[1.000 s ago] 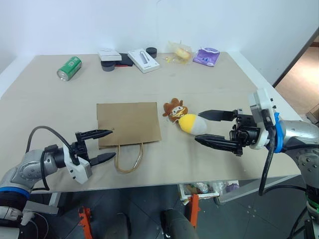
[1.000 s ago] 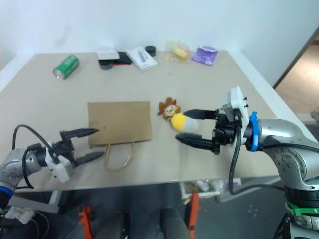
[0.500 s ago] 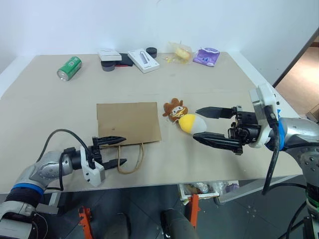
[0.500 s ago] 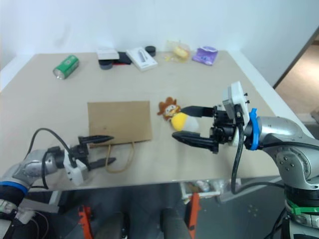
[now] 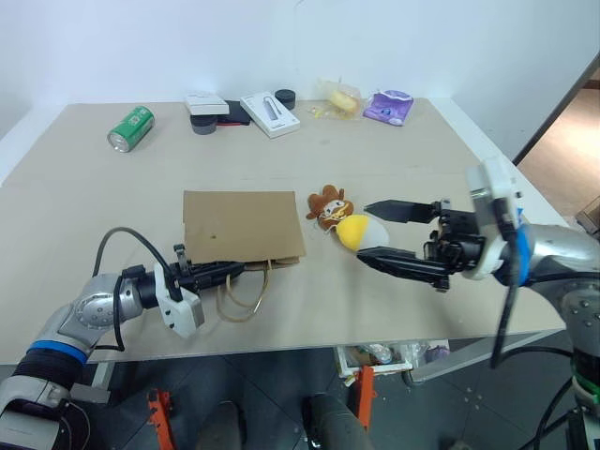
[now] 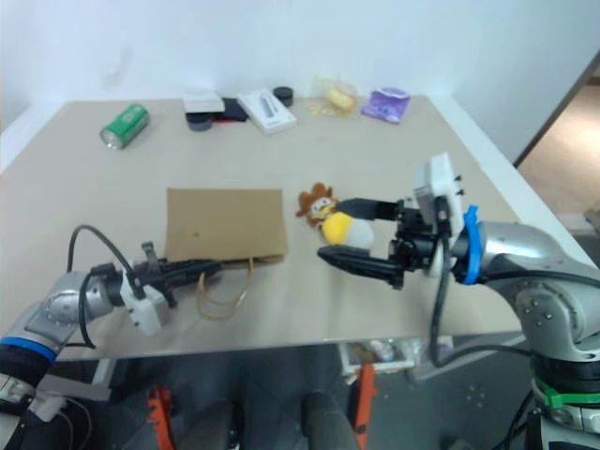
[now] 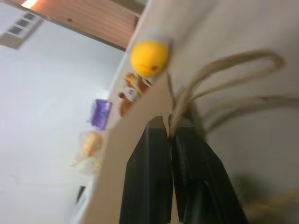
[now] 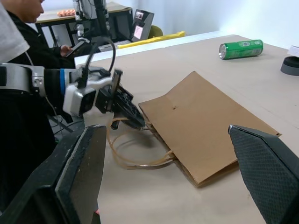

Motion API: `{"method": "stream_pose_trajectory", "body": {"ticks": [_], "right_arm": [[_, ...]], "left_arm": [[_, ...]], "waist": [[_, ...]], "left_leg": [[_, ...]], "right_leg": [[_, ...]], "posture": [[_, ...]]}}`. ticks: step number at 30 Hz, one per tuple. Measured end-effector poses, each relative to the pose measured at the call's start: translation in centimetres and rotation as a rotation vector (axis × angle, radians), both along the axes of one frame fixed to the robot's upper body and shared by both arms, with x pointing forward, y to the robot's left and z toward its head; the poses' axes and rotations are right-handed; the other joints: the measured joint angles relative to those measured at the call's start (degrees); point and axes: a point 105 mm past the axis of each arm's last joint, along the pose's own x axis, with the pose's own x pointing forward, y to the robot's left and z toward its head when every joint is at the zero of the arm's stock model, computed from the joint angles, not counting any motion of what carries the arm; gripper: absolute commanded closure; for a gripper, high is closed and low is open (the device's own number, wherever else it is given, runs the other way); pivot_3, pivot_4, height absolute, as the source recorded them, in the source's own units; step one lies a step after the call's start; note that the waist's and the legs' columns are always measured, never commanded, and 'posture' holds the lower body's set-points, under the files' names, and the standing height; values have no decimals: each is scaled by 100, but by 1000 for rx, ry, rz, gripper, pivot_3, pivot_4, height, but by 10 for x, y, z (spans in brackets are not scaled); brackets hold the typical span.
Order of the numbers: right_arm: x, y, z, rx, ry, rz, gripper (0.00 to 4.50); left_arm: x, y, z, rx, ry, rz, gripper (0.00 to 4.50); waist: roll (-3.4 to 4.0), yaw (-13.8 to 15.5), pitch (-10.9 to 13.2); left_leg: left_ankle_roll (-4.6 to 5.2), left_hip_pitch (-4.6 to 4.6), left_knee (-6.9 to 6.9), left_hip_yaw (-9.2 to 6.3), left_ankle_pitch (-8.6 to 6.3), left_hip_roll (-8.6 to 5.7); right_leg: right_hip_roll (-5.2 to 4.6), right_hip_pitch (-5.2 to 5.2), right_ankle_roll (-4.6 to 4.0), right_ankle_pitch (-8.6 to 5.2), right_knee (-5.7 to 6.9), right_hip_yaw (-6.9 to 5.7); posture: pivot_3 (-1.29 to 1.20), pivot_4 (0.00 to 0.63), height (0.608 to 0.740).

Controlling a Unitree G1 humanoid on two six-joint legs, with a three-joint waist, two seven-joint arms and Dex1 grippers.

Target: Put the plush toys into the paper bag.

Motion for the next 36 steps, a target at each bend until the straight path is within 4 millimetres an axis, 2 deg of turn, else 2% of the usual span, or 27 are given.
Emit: {"method": "stream_pose_trajectory", "body": {"ticks": [3, 4, 8, 11, 19, 21, 23, 26, 32, 36], "right_arm": [[12, 15, -20, 30, 44, -66, 1223], [12, 16, -21, 32, 45, -69, 1378], [31, 40, -51, 17, 71, -178, 3255], [46, 52, -69, 46, 109, -264, 4401], [70, 97, -97, 106, 172, -360, 4401], [73, 108, -101, 100, 174, -373, 4401], [76, 115, -114, 66, 198, -408, 4401], [80, 115, -134, -12, 239, -464, 4401], [84, 116, -136, -73, 249, -511, 4401], [85, 116, -137, -86, 252, -518, 4401]], "left_arm": [[1, -12, 17, -122, 46, 13, 4500], [1, -13, 17, -128, 48, 14, 4500], [-2, -27, 30, -224, 101, 25, 4500], [-3, -30, 32, -251, 124, 43, 4500], [-1, -30, 35, -299, 149, 83, 4500], [0, -29, 38, -314, 141, 92, 4500], [3, -27, 43, -359, 133, 117, 4500], [7, -21, 52, -438, 104, 163, 4500], [12, -7, 102, -624, -55, 231, 4500], [11, -7, 112, -651, -81, 241, 4500]], "waist": [[2, -16, -1], [2, -16, -1], [0, -9, -2], [-1, -10, -3], [-2, -11, -3], [-2, -10, -3], [-3, -9, -4], [-4, -3, -4], [-36, -3, -44], [-44, -3, -56]], "left_leg": [[0, 4, 1, 1, 0, -1], [0, 4, 1, 1, 0, -1], [1, 5, 5, -6, 2, -2], [2, 8, 7, -6, 3, -3], [5, 8, 7, -9, 5, -4], [5, 8, 6, -9, 5, -4], [5, 7, 6, -10, 5, -4], [5, 3, 7, -11, 5, -5], [14, 18, 7, -12, 16, -7], [14, 29, 7, -12, 17, -8]], "right_leg": [[2, 2, 12, 7, 1, 3], [2, 2, 13, 8, 1, 3], [7, 6, 7, 4, 2, 3], [7, 10, -6, -3, 2, 4], [7, 14, -6, -3, 1, 3], [7, 14, -6, -4, 1, 2], [7, 14, -6, -5, 1, 2], [6, 14, -4, -6, 0, 2], [4, 32, -4, 1, 0, 0], [3, 40, -5, 2, -1, 0]], "posture": [[0, 150, 740], [0, 150, 740], [0, 150, 740], [0, 150, 740], [0, 150, 740], [0, 150, 740], [0, 150, 740], [0, 150, 740], [0, 150, 740], [0, 150, 740]]}}
